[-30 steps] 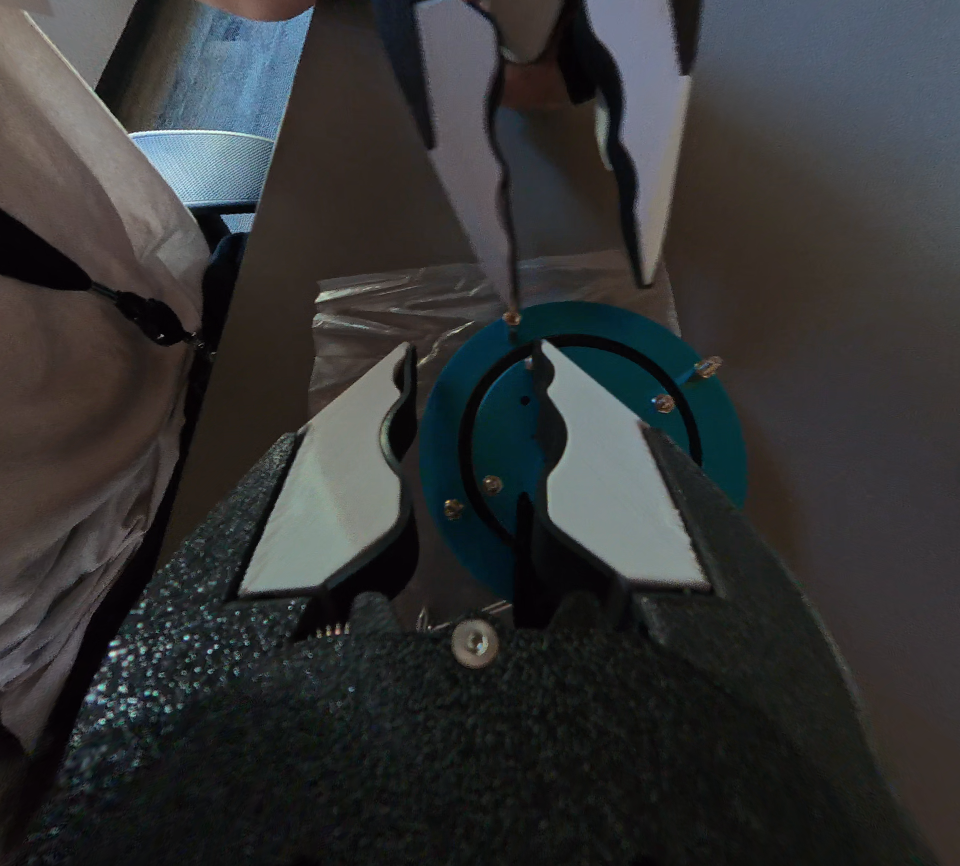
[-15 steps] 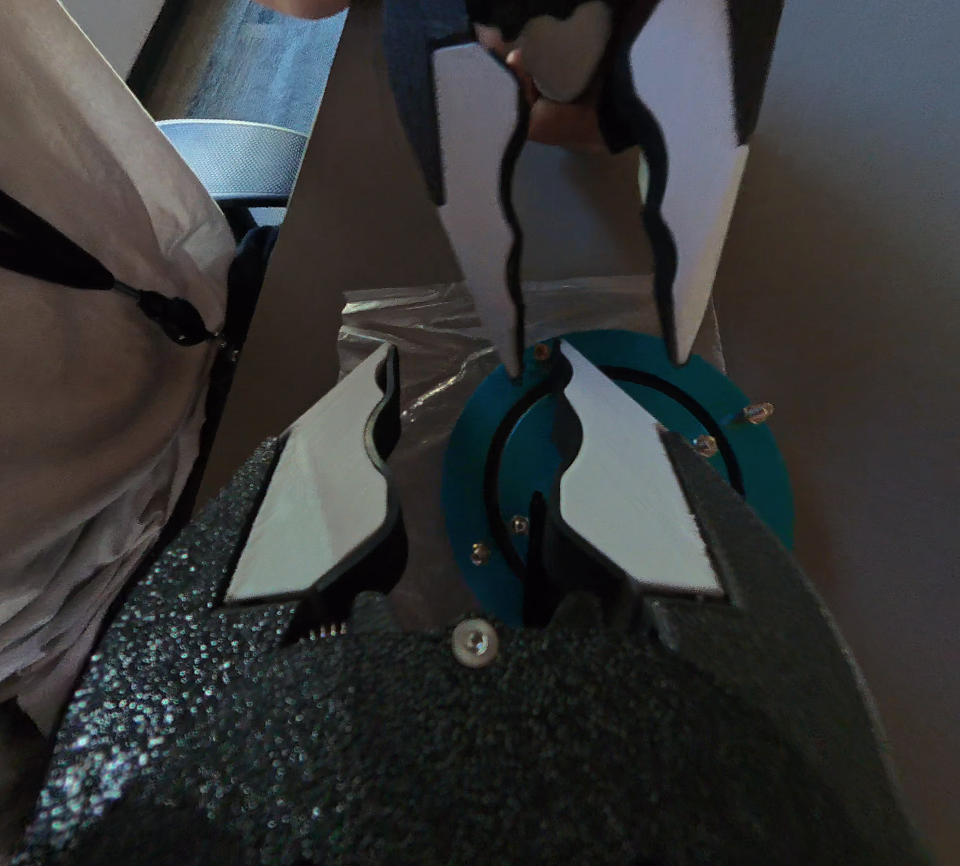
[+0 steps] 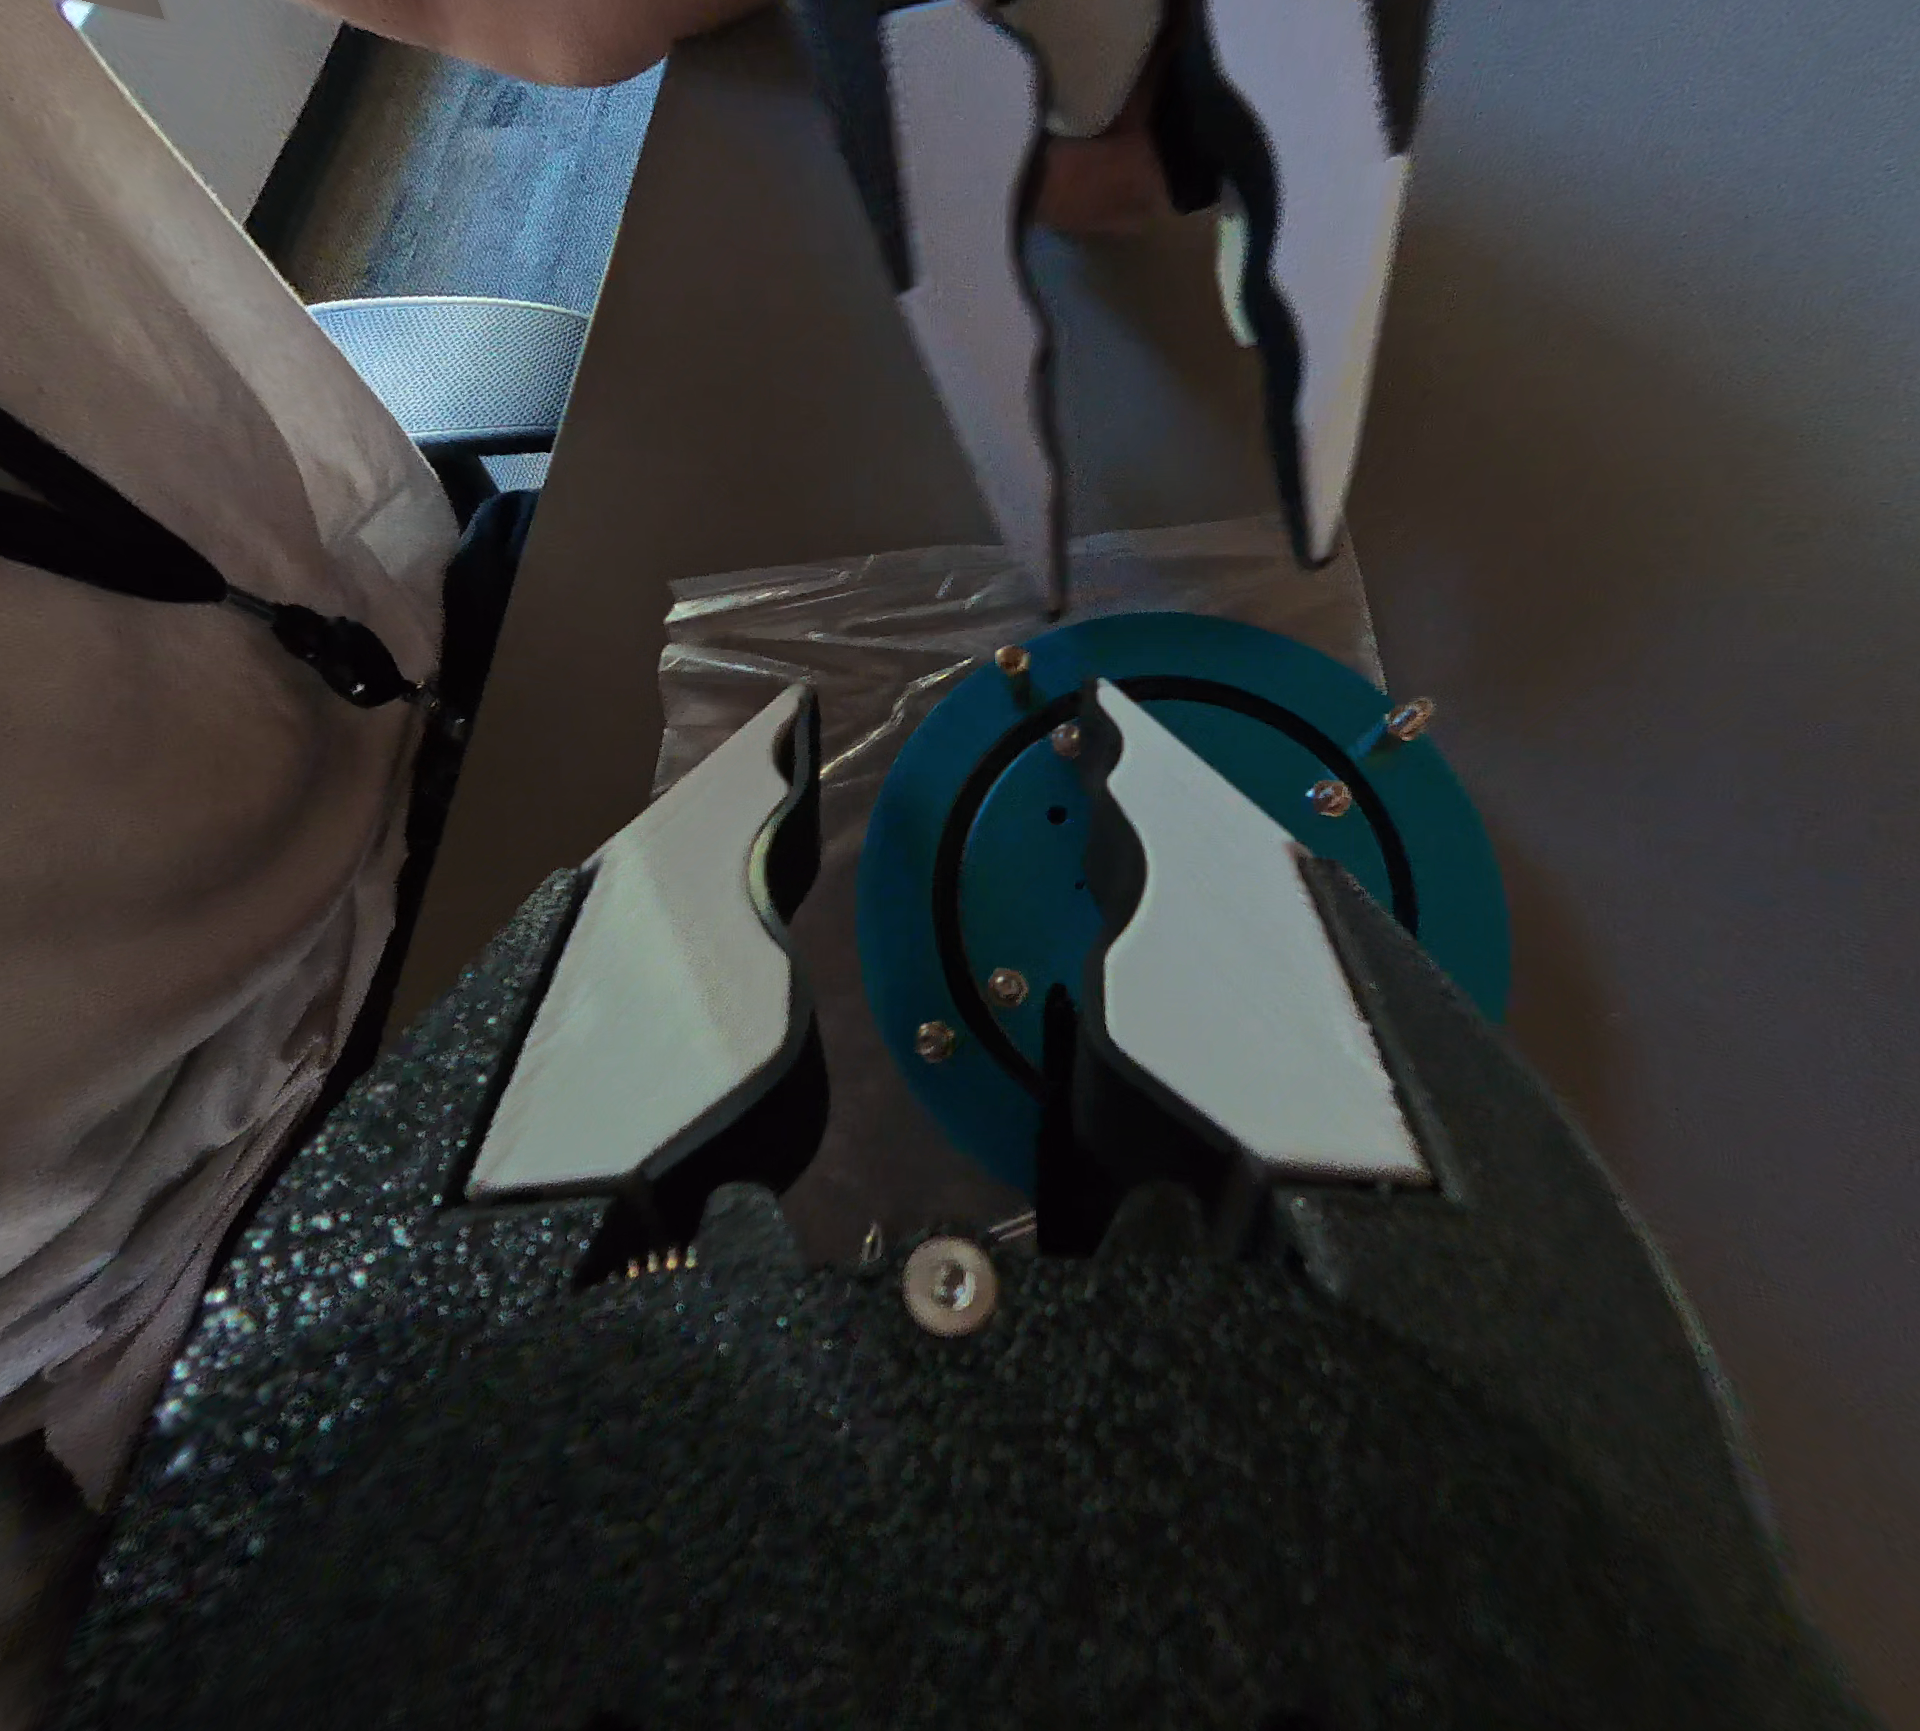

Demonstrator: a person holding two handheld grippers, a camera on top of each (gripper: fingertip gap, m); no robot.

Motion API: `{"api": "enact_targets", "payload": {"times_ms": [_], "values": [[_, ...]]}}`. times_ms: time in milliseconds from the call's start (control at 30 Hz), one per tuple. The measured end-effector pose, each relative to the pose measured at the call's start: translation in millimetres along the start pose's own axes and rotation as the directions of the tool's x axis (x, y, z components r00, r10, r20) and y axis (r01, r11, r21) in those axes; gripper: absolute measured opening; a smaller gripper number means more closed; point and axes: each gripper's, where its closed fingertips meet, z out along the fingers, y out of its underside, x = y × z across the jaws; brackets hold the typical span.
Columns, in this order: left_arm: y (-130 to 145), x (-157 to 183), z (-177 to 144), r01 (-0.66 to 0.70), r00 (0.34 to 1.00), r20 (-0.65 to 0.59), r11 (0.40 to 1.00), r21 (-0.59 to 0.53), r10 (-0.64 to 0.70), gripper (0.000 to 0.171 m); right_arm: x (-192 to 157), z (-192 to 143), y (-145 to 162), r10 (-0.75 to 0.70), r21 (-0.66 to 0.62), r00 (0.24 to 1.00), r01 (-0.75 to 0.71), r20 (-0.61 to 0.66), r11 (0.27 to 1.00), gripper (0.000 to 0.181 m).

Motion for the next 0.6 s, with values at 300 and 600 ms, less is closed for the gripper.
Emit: {"api": "enact_targets", "payload": {"times_ms": [300,600], "values": [[-3,5,9,0.009,1.000,-0.023,1.000,-0.011,-0.009,0.057,-10,5,5,-0.025,-0.040,1.000,0.026,0.017,0.999,0.052],[-8,15,17,-0.019,0.999,-0.052,1.000,-0.008,0.018,0.051,-12,15,-1,-0.041,-0.041,0.999,0.042,0.029,0.998,0.059]]}}
